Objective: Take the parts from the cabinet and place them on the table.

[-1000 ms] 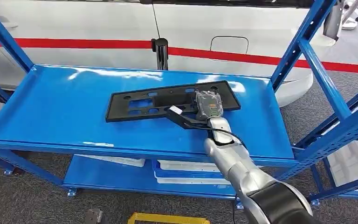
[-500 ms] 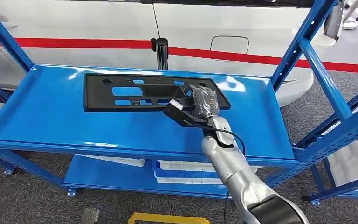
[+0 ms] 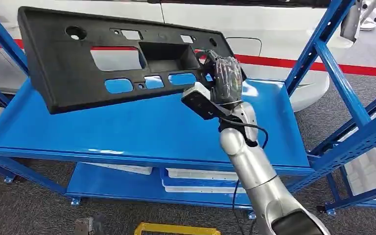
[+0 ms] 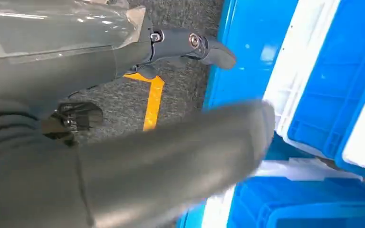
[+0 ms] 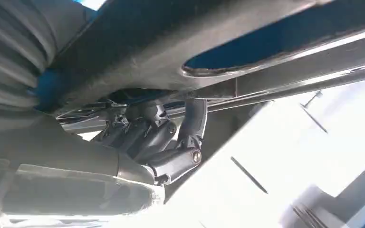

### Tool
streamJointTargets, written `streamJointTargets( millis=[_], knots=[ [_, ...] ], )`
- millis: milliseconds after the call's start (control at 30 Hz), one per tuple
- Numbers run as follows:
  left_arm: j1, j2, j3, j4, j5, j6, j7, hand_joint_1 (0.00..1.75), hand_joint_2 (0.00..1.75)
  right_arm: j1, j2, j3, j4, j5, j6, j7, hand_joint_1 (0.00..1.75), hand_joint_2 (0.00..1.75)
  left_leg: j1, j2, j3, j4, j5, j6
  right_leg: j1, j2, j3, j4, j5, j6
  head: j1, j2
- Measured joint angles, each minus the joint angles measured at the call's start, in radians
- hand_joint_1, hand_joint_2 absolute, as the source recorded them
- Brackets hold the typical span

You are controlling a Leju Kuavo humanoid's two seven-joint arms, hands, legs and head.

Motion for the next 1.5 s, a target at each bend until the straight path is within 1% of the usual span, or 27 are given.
streamJointTargets(
  millis=[200,400,467,533,700,867,933,967,1000,1033,1100,1133,1167,1200,1233,1267,1300,1333,1367,1400,1433,1467,1500],
  knots=[
    [0.001,-0.005,0.0,0.0,0.016,0.0,-0.005,0.0,1.75,0.031,-0.039,0.038,-0.167,0.0,-0.021,-0.018,1.75,1.75,0.0,0.0,0.0,0.0,0.0,0.0,0.0,0.0,0.0,0.0,0.0,0.0,0.0,0.0],
    [0.004,-0.005,-0.002,-0.008,0.025,0.006,-0.005,0.0,1.75,0.044,-0.07,0.081,-0.259,-0.012,-0.024,-0.018,1.75,1.75,0.0,0.0,0.0,0.0,0.0,0.0,0.0,0.0,0.0,0.0,0.0,0.0,0.0,0.0],
    [0.004,-0.005,-0.008,-0.008,0.018,0.009,-0.002,0.0,1.75,0.054,-0.078,0.092,-0.279,-0.034,-0.024,-0.018,1.75,1.75,0.0,0.0,0.0,0.0,0.0,0.0,0.0,0.0,0.0,0.0,0.0,0.0,0.0,0.0],
    [0.004,-0.005,-0.011,-0.008,0.027,-0.004,-0.003,0.0,1.75,0.065,-0.083,0.1,-0.293,-0.054,-0.026,-0.022,1.75,1.75,0.0,0.0,0.0,0.0,0.0,0.0,0.0,0.0,0.0,0.0,0.0,0.0,0.0,0.0],
    [0.006,-0.006,-0.015,-0.008,0.036,-0.018,-0.005,0.0,1.75,0.08,-0.095,0.116,-0.312,-0.069,-0.03,-0.029,1.75,1.75,0.0,0.0,-0.001,0.0,0.0,0.0,0.0,0.0,0.0,-0.001,0.0,0.0,0.0,0.0],
    [0.006,-0.006,-0.018,-0.008,0.032,-0.014,0.004,0.0,1.75,0.08,-0.098,0.133,-0.315,-0.078,-0.025,-0.028,1.75,1.75,-0.005,-0.001,-0.001,0.001,-0.002,0.003,-0.007,0.0,0.0,-0.001,0.0,0.002,0.0,0.0],
    [0.006,-0.006,-0.019,-0.008,0.028,-0.015,0.005,0.0,1.75,0.08,-0.098,0.14,-0.315,-0.082,-0.021,-0.024,1.75,1.75,-0.007,-0.001,-0.001,0.002,-0.003,0.005,-0.008,0.0,0.0,-0.001,0.0,0.004,0.0,0.0],
    [0.006,-0.006,-0.02,-0.008,0.028,-0.015,0.005,0.0,1.75,0.079,-0.098,0.142,-0.315,-0.083,-0.019,-0.022,1.75,1.75,-0.008,-0.001,-0.002,0.004,-0.004,0.007,-0.012,0.0,0.0,-0.001,0.0,0.009,0.0,0.0],
    [0.006,-0.006,-0.02,-0.008,0.028,-0.015,0.006,0.0,1.75,0.079,-0.098,0.143,-0.315,-0.083,-0.019,-0.021,1.75,1.75,-0.009,-0.001,-0.002,0.006,-0.006,0.01,-0.014,0.0,0.0,-0.001,0.0,0.01,0.0,0.0],
    [0.006,-0.006,-0.021,-0.008,0.029,-0.016,0.006,0.0,1.75,0.078,-0.098,0.144,-0.315,-0.084,-0.019,-0.021,1.75,1.75,-0.009,-0.001,-0.003,0.008,-0.007,0.011,-0.014,0.0,0.001,-0.001,0.0,0.014,0.0,0.0],
    [0.006,-0.006,-0.021,-0.008,0.029,-0.019,0.007,0.0,1.75,0.073,-0.098,0.148,-0.315,-0.084,-0.015,-0.018,1.75,1.75,-0.009,-0.001,-0.005,0.011,-0.008,0.017,-0.016,0.0,0.001,-0.003,0.001,0.017,0.0,0.0],
    [0.006,-0.006,-0.021,-0.008,0.029,-0.02,0.007,0.0,1.75,0.07,-0.097,0.15,-0.315,-0.084,-0.012,-0.015,1.75,1.75,-0.011,-0.002,-0.005,0.011,-0.002,0.024,-0.016,0.0,0.004,-0.004,0.007,0.025,0.0,0.0],
    [0.006,-0.006,-0.021,-0.008,0.031,-0.021,0.008,0.0,1.75,0.067,-0.098,0.151,-0.315,-0.084,-0.012,-0.013,1.75,1.75,-0.004,0.001,-0.001,-0.002,0.007,0.035,-0.009,0.0,0.001,-0.001,0.002,0.027,0.0,0.0],
    [0.006,-0.008,-0.021,-0.008,0.035,-0.02,0.008,0.0,1.75,0.065,-0.099,0.151,-0.315,-0.085,-0.01,-0.011,1.75,1.75,-0.002,0.004,0.003,-0.009,0.013,0.041,-0.015,-0.002,-0.013,0.022,-0.021,0.021,0.0,0.0],
    [0.006,-0.008,-0.021,-0.008,0.039,-0.02,0.008,0.0,1.75,0.06,-0.099,0.151,-0.315,-0.087,-0.006,-0.007,1.75,1.75,-0.001,0.004,0.0,-0.009,0.017,0.047,-0.013,-0.002,-0.034,0.078,-0.059,0.01,0.003,0.0],
    [0.006,-0.008,-0.02,-0.008,0.045,-0.019,0.008,0.0,1.75,0.056,-0.1,0.153,-0.314,-0.093,-0.002,-0.006,1.75,1.75,-0.002,0.004,-0.003,-0.009,0.017,0.048,-0.013,-0.002,-0.069,0.164,-0.101,0.001,0.005,0.0],
    [0.008,-0.008,-0.02,-0.008,0.049,-0.018,0.007,0.0,1.75,0.053,-0.101,0.154,-0.311,-0.103,0.004,-0.006,1.75,1.75,-0.003,0.004,-0.006,-0.009,0.019,0.05,-0.013,-0.002,-0.108,0.255,-0.138,-0.003,0.005,0.0],
    [0.01,-0.007,-0.019,-0.008,0.052,-0.018,0.006,0.0,1.75,0.052,-0.101,0.156,-0.305,-0.114,0.005,-0.006,1.75,1.75,-0.005,0.004,-0.009,-0.009,0.021,0.051,-0.009,-0.001,-0.134,0.324,-0.16,0.0,0.005,0.0],
    [0.014,-0.007,-0.018,-0.008,0.058,-0.018,0.002,0.0,1.75,0.052,-0.1,0.157,-0.299,-0.127,0.005,-0.008,1.75,1.75,-0.008,0.004,-0.012,-0.009,0.024,0.05,-0.009,-0.001,-0.136,0.342,-0.159,0.006,0.005,0.0],
    [0.017,-0.007,-0.017,-0.008,0.061,-0.018,0.0,0.0,1.75,0.05,-0.1,0.158,-0.295,-0.137,0.005,-0.011,1.75,1.75,-0.008,0.002,-0.014,-0.008,0.026,0.048,-0.009,-0.001,-0.113,0.308,-0.143,0.014,0.006,0.0],
    [0.019,-0.007,-0.016,-0.008,0.063,-0.018,-0.002,0.0,1.75,0.047,-0.1,0.159,-0.291,-0.142,0.005,-0.015,1.75,1.75,-0.008,0.001,-0.018,-0.006,0.028,0.045,-0.009,-0.001,-0.07,0.235,-0.115,0.021,0.006,0.0],
    [0.019,-0.007,-0.016,-0.008,0.064,-0.018,-0.002,0.0,1.75,0.042,-0.099,0.161,-0.289,-0.144,0.005,-0.018,1.75,1.75,-0.008,-0.001,-0.021,-0.002,0.029,0.043,-0.01,-0.001,-0.011,0.131,-0.082,0.027,0.006,0.0],
    [0.019,-0.007,-0.015,-0.008,0.064,-0.018,-0.002,0.0,1.75,0.035,-0.098,0.163,-0.287,-0.144,0.005,-0.019,1.75,1.75,-0.008,-0.002,-0.025,0.005,0.03,0.04,-0.011,-0.002,0.047,0.031,-0.065,0.027,0.006,0.0]
  ],
)
